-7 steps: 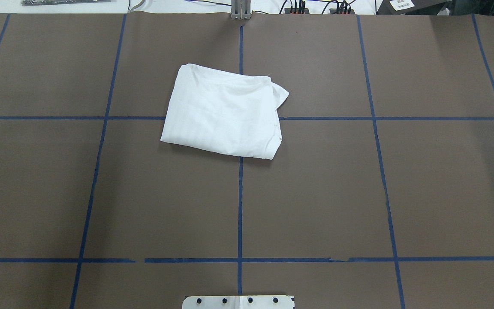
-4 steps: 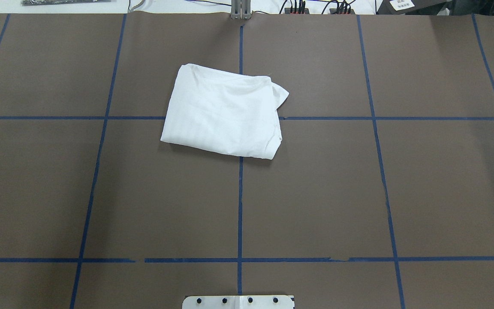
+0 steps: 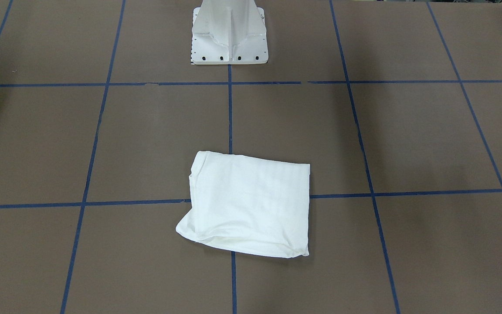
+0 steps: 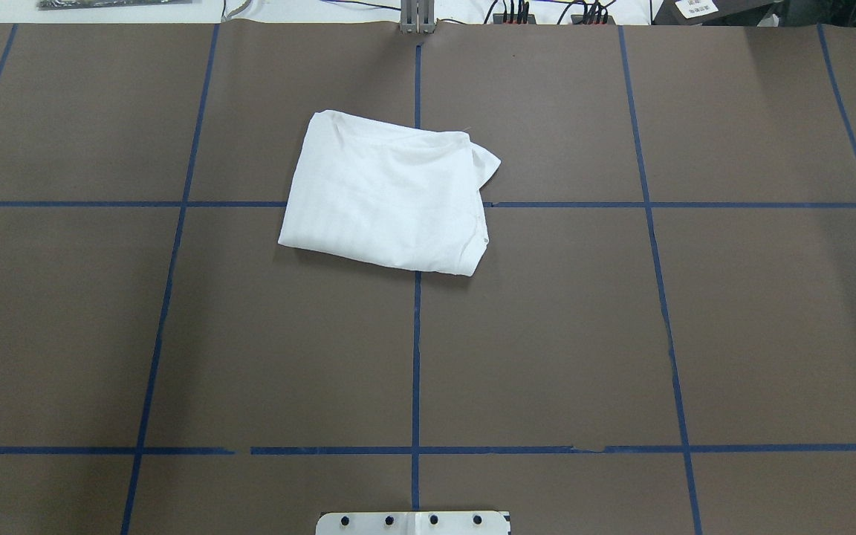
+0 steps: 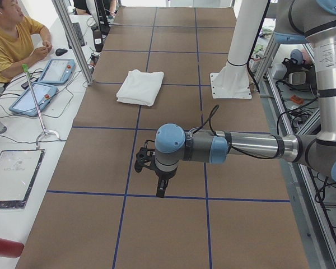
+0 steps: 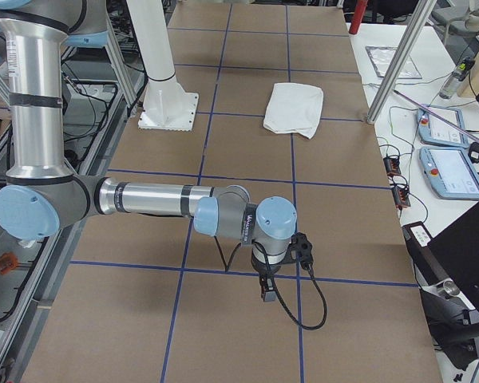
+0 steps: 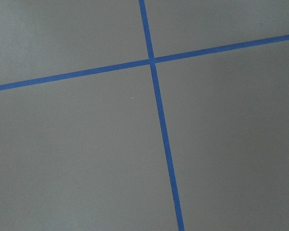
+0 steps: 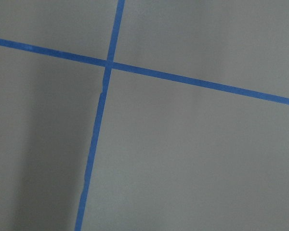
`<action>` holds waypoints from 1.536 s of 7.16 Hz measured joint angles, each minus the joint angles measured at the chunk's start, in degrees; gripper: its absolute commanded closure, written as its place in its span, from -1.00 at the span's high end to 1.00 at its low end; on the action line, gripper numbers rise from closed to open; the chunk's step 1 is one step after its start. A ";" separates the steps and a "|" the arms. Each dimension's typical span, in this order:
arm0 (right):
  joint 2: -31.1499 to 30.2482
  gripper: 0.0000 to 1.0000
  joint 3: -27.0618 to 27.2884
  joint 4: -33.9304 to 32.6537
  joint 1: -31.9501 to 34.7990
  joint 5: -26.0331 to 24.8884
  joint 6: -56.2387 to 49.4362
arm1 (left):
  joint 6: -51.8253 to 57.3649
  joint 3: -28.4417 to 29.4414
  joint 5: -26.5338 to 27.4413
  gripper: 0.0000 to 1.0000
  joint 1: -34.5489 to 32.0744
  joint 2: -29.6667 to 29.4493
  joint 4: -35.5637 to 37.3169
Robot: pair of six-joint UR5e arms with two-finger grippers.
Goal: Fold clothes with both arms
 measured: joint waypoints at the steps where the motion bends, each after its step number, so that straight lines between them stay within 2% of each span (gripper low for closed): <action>1: 0.01 1.00 0.02 -0.02 0.00 0.04 0.25 | -0.01 -0.03 -0.01 1.00 0.04 -0.03 0.00; 11: -0.15 1.00 1.68 -0.02 -0.01 0.40 -0.15 | -0.05 -0.65 -0.01 1.00 -0.11 0.03 0.00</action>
